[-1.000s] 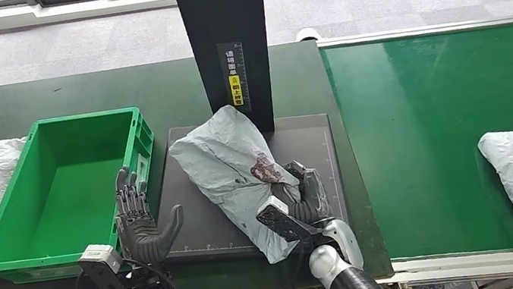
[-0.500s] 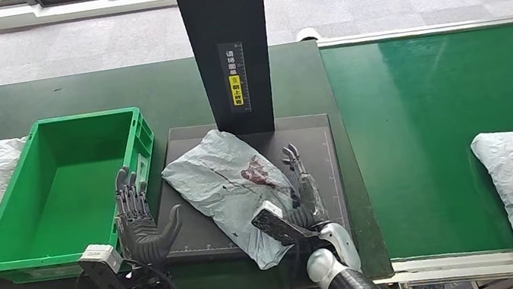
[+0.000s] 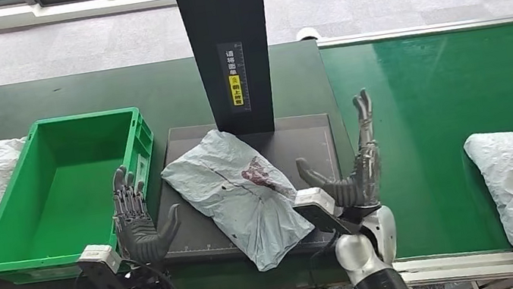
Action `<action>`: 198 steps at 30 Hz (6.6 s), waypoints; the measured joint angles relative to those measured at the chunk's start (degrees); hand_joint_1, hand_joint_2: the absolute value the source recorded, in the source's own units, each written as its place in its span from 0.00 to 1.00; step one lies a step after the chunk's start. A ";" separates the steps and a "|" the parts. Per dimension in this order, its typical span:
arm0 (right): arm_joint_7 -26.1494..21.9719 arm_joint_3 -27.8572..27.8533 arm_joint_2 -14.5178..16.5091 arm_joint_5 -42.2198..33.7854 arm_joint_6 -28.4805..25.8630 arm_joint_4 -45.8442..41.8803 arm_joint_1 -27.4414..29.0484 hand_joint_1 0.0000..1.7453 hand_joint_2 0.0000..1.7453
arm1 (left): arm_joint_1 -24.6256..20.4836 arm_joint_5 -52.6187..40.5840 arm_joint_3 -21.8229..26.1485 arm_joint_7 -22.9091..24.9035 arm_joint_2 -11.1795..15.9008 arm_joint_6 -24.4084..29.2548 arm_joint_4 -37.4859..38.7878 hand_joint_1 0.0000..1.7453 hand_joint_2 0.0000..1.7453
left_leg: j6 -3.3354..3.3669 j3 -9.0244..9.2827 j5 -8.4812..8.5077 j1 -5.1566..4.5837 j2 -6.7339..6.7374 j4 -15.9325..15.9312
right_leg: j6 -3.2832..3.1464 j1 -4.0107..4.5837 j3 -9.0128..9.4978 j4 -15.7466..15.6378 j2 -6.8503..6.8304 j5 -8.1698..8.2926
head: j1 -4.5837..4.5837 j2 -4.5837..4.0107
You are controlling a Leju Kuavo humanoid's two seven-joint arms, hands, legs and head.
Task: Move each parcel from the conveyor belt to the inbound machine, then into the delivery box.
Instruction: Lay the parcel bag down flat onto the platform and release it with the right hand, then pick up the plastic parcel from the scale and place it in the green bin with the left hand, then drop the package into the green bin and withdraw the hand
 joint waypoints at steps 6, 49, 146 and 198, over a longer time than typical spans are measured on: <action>-0.08 -0.10 -0.84 -3.24 -0.11 -24.88 4.95 0.00 1.00 | -1.32 -3.80 -1.28 0.00 0.05 3.02 2.04 0.00 1.00 | 0.03 0.04 -0.08 -0.02 0.12 0.01 | 0.02 -0.02 -0.03 -0.05 0.12 -0.01 | -0.01 0.00; -0.02 2.17 -1.49 -13.71 0.34 -37.62 8.75 0.00 1.00 | -29.16 -51.52 -28.01 35.53 -3.20 24.01 51.29 1.00 1.00 | 0.07 0.09 -0.02 -0.02 0.12 0.00 | 0.09 -0.03 0.16 -0.01 0.09 0.07 | 0.02 0.00; -0.02 -4.96 -1.55 -17.80 0.34 -36.61 15.03 0.00 1.00 | -25.97 -81.18 33.73 23.72 1.80 34.20 -1.42 0.00 1.00 | 0.01 0.06 0.04 0.02 0.08 -0.01 | 0.02 0.02 0.12 0.08 0.08 0.04 | 0.02 0.00; 11.51 -14.44 -1.39 10.52 0.43 -21.37 13.90 0.00 1.00 | -10.50 -0.10 17.31 -0.03 -1.09 -2.16 -8.45 0.00 1.00 | 0.10 0.00 -0.06 -0.01 0.05 -0.01 | 0.07 -0.02 0.13 0.02 0.01 0.01 | 0.02 0.00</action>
